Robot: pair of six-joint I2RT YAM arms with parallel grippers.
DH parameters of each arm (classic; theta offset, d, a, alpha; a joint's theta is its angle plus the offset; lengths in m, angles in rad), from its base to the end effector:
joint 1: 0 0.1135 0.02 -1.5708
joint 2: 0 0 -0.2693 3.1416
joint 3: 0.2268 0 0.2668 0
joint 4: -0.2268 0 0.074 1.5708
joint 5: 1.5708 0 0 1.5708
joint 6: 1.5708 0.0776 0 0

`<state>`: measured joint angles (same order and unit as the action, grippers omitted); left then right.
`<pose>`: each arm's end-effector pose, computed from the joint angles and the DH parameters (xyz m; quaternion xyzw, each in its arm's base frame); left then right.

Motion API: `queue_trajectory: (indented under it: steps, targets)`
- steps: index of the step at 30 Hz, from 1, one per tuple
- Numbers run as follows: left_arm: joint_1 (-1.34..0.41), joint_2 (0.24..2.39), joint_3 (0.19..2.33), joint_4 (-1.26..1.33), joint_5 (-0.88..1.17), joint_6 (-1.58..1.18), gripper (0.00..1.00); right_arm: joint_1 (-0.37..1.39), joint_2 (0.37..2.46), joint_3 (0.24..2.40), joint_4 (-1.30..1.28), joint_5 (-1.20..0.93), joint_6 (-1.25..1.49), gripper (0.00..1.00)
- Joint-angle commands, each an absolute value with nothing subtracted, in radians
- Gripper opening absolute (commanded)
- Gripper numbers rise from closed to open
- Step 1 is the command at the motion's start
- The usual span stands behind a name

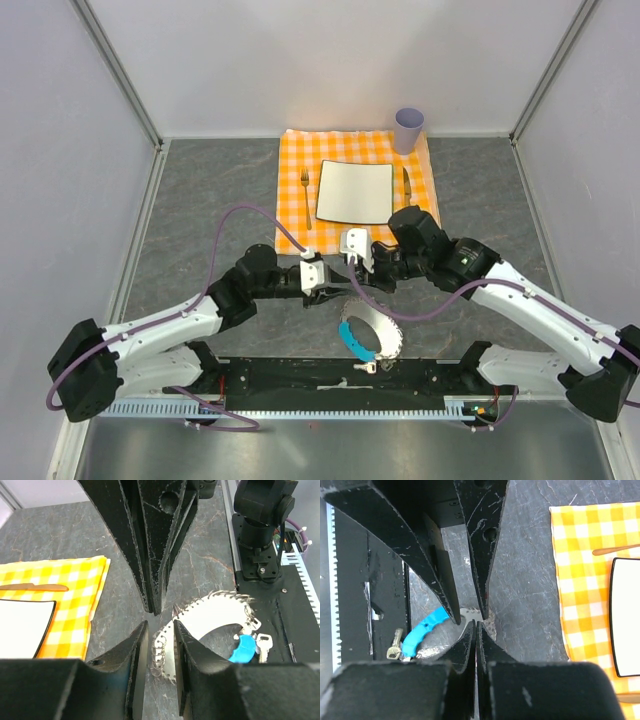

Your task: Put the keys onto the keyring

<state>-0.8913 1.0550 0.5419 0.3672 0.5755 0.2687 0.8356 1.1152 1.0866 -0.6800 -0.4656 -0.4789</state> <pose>0.1436 -0.2449 0.2522 0.5529 0.5053 -0.3964 0.5309 0.1565 0.2250 0.3146 -0.6164 0.6409 0.2784 0.3630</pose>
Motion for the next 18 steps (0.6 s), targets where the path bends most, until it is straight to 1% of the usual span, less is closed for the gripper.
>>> queue_trajectory:
  steps: [1, 4, 5, 7, 9, 10, 11, 13, 16, 18]
  targets:
    - [-0.887, 1.051, 0.563, 0.376, 0.56, 0.269, 0.33, 0.838, 1.079, 1.046, -0.606, -0.398, -0.401, 0.0]
    - [-0.887, 1.043, 0.51, 0.411, 0.499, 0.187, 0.34, 0.836, 1.027, 0.93, -0.506, -0.241, -0.174, 0.0]
    - [-0.887, 1.039, 0.5, 0.41, 0.488, 0.152, 0.34, 0.835, 1.017, 0.904, -0.49, -0.127, -0.111, 0.11]
    - [-0.887, 1.035, 0.479, 0.405, 0.436, 0.117, 0.35, 0.828, 1.0, 0.85, -0.477, -0.052, 0.074, 0.27]
    - [-0.887, 1.031, 0.46, 0.407, 0.385, 0.069, 0.36, 0.816, 1.006, 0.81, -0.488, -0.026, 0.208, 0.32]
    - [-0.885, 1.032, 0.459, 0.407, 0.326, 0.057, 0.36, 0.812, 1.009, 0.795, -0.491, -0.032, 0.239, 0.39]
    - [-0.885, 1.032, 0.457, 0.407, 0.299, 0.037, 0.36, 0.808, 1.014, 0.76, -0.492, -0.037, 0.273, 0.42]
    - [-0.884, 1.037, 0.46, 0.405, 0.262, 0.025, 0.36, 0.799, 1.034, 0.724, -0.492, -0.063, 0.349, 0.47]
    - [-0.884, 1.042, 0.469, 0.402, 0.252, 0.02, 0.36, 0.799, 1.083, 0.674, -0.5, -0.098, 0.411, 0.48]
    - [-0.882, 1.046, 0.472, 0.399, 0.249, 0.021, 0.36, 0.798, 1.124, 0.647, -0.494, -0.159, 0.426, 0.48]
